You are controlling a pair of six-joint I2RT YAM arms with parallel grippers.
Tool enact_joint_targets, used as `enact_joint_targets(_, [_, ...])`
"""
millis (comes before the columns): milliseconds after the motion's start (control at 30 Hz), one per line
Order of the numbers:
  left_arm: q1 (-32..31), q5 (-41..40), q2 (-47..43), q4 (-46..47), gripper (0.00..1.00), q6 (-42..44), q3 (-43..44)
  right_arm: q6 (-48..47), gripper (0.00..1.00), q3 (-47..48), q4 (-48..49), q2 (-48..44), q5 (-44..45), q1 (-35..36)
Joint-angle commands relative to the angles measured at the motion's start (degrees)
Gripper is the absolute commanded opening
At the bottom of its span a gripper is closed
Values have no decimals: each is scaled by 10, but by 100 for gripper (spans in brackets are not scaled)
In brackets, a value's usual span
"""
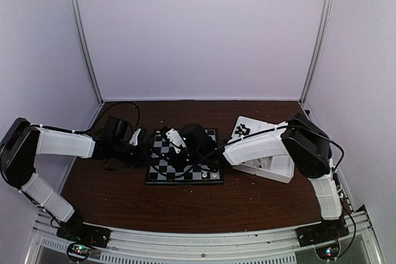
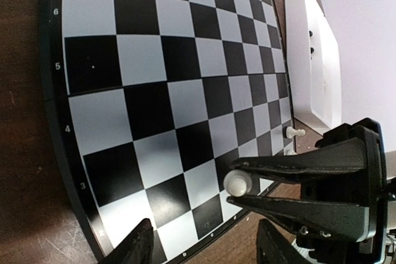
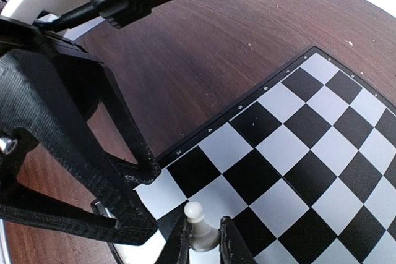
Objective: Set up the chess pieces on the board
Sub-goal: Place the chess piece on the chessboard.
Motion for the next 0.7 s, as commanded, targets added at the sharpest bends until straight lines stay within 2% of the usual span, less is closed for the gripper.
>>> enact_joint_targets(0, [5, 15, 21, 46, 56, -5, 0, 6, 16, 4, 25, 25, 18, 6])
enact_joint_targets(333, [5, -8, 39, 29, 56, 10, 14, 5, 19, 27, 5, 61, 14, 10])
enact_joint_targets(667, [5, -39, 41, 8, 52, 29, 34, 2, 32, 23, 5, 52, 16, 11])
